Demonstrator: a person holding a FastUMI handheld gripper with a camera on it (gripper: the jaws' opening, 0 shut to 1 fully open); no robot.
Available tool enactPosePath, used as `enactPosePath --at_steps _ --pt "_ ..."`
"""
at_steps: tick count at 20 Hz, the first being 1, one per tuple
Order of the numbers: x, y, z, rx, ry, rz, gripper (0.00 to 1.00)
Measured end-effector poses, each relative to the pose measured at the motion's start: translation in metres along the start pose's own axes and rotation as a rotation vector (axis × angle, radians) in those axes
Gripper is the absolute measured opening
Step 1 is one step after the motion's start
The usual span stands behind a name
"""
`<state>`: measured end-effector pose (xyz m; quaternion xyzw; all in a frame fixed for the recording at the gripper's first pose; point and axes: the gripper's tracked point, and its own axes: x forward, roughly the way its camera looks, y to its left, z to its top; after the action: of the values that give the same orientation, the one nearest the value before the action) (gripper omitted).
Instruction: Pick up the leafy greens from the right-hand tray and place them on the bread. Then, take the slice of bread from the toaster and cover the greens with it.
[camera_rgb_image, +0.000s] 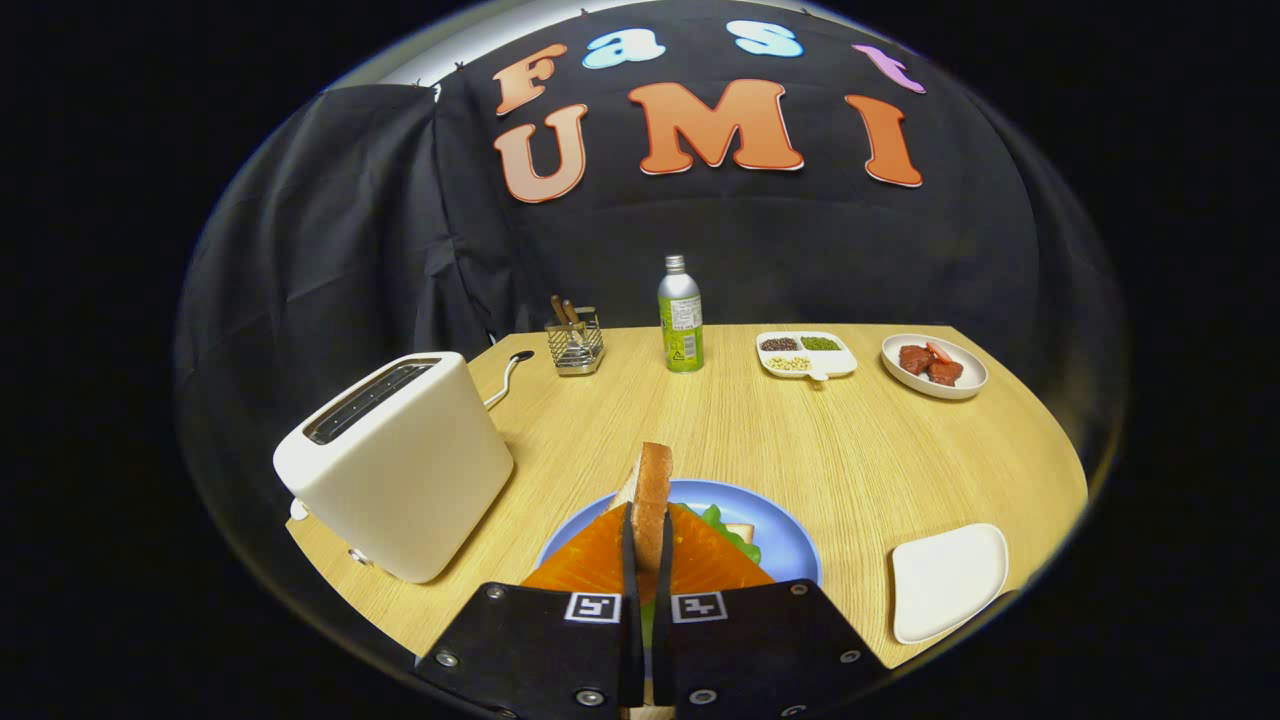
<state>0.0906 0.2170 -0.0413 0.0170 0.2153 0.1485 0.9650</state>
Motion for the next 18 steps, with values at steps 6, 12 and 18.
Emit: enactPosePath --at_steps 6,12,18 --pt "0.003 -0.028 -0.014 0.062 0.044 -0.008 0.13" --pt "0.002 -0.063 -0.019 0.012 0.044 -0.105 0.37" --pt "-0.012 -0.094 -0.002 -0.012 -0.005 -0.16 0.86"
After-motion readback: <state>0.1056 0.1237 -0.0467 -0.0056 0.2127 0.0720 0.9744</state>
